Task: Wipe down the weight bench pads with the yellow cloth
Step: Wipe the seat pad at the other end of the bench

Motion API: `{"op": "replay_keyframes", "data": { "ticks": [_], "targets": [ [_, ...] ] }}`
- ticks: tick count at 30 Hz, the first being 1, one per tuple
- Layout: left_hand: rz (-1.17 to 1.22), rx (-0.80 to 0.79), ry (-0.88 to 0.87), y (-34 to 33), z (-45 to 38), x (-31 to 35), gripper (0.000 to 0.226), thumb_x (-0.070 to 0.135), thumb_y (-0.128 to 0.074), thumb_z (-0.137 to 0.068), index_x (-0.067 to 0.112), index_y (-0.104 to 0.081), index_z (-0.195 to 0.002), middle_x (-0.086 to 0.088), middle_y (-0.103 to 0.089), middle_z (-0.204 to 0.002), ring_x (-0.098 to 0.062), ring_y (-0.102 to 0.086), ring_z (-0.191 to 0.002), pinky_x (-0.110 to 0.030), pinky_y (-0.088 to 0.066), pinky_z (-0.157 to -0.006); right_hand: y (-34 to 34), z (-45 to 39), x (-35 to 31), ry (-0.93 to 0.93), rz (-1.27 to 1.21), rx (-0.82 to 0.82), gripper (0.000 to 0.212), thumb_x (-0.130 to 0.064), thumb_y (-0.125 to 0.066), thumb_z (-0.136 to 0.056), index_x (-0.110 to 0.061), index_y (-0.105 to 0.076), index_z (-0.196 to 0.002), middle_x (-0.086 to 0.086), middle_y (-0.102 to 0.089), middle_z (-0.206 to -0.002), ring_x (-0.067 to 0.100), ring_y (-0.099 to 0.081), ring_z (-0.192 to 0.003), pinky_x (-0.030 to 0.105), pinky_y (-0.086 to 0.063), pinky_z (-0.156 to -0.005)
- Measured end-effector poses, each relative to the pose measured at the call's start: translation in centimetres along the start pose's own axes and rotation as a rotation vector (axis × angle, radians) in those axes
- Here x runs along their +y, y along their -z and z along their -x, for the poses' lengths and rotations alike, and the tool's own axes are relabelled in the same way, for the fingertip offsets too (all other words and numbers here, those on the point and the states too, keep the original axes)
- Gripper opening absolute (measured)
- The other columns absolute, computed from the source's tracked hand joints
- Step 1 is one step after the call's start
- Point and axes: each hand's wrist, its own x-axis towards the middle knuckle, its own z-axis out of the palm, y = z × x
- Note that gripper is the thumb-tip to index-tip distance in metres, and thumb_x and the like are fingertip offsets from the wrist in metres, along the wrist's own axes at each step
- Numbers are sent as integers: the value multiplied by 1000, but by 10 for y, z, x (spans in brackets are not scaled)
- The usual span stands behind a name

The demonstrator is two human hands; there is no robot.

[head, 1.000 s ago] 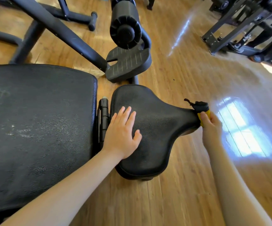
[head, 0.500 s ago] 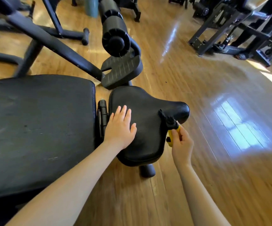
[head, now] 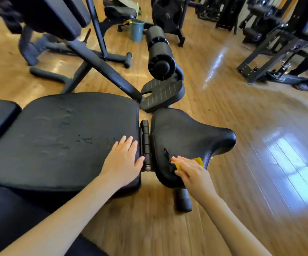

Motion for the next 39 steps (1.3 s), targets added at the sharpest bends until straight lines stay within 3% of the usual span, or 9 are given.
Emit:
{"op": "replay_keyframes", "data": {
  "ticks": [3, 6, 8, 12, 16, 19, 25, 30, 39],
  "targets": [
    [-36, 15, 69, 8, 23, -25, 62, 44, -27, -99, 12, -13, -150, -3, -6, -158, -19, 1, -146, -33, -4, -117, 2, -15, 0, -147, -118, 42, 32, -26, -49, -90, -17, -62, -117, 1, -62, -123, 9, -48, -119, 12, -28, -94],
    [-42, 38, 134, 15, 43, -49, 63, 45, -28, -98, 11, -15, -149, -3, -7, -158, -19, 0, -146, -33, -3, -117, 3, -43, 3, -436, -165, 164, 28, -29, -50, -91, -21, -60, -116, 1, -61, -124, 22, -50, -121, 34, -39, -101],
    [-31, 53, 177, 20, 55, -64, 64, 46, -29, -97, 10, -16, -149, -4, -8, -158, -20, -1, -146, -33, -4, -117, -4, -49, -5, -413, 82, 24, 34, -31, -51, -90, -19, -54, -122, 5, -54, -132, 27, -43, -128, 42, -36, -103],
    [-6, 52, 227, 23, 73, -87, 63, 46, -26, -98, 11, -17, -149, -2, -10, -158, -18, -3, -146, -32, -5, -117, -16, -29, -23, -301, 187, -94, 42, -20, -49, -93, -15, -44, -135, 2, -41, -144, 21, -35, -136, 35, -29, -110],
    [-22, 44, 177, 24, 83, -90, 62, 47, -25, -98, 11, -17, -149, -3, -11, -158, -19, -5, -146, -32, -8, -117, -5, -29, -69, -295, -72, -143, 26, -13, -47, -93, -13, -59, -117, 6, -65, -115, 23, -58, -107, 29, -42, -86],
    [-15, -53, 131, 33, 90, -98, 62, 47, -25, -99, 13, -13, -150, -1, -6, -158, -18, -2, -146, -33, -8, -117, -10, -46, -122, -239, -264, -208, 22, -15, -44, -95, -14, -59, -109, 2, -65, -98, 18, -58, -87, 25, -41, -78],
    [-4, -257, 155, 76, 92, -156, 65, 49, -27, -98, 12, -14, -150, -2, -6, -158, -19, -3, -146, -36, -9, -117, -57, -71, -191, -240, -156, -309, 29, -18, -40, -96, -13, -51, -122, 8, -60, -122, 29, -54, -113, 33, -42, -88],
    [38, -191, 86, 76, 83, -222, 63, 47, -33, -98, 15, -17, -149, -1, -8, -158, -16, -3, -146, -34, -9, -116, -72, -62, -213, -210, -8, -346, 42, -23, -42, -96, -21, -38, -138, -2, -43, -143, 18, -38, -133, 28, -31, -105],
    [115, -30, -172, 48, 75, -267, 67, 49, -23, -93, 15, -17, -149, -2, -6, -158, -19, -2, -146, -31, -1, -116, -88, -60, -218, -311, -42, -193, 45, -14, -59, -87, -24, -49, -130, -23, -41, -129, 1, -37, -126, 19, -26, -105]
  ]
}}
